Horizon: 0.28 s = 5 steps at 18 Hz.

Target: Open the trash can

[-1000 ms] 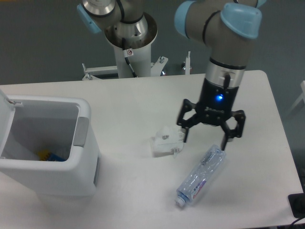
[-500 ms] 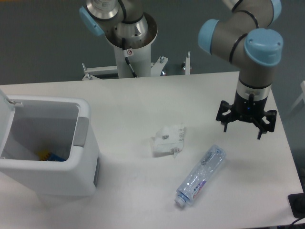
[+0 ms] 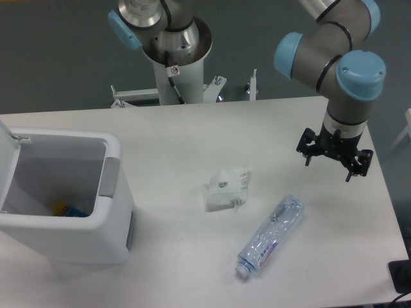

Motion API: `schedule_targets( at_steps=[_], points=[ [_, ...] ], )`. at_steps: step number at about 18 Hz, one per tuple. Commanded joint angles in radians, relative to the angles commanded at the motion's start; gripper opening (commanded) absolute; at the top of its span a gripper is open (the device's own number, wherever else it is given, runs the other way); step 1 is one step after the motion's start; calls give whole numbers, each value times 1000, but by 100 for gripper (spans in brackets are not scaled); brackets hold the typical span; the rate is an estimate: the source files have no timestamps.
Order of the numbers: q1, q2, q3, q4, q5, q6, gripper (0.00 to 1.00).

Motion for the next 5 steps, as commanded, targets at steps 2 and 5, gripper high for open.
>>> schedule_targets(
  at_steps=[2, 5],
  points=[
    [-3, 0, -5, 2, 0, 0, 100],
    [-3, 0, -6, 3, 0, 0, 100]
  ],
)
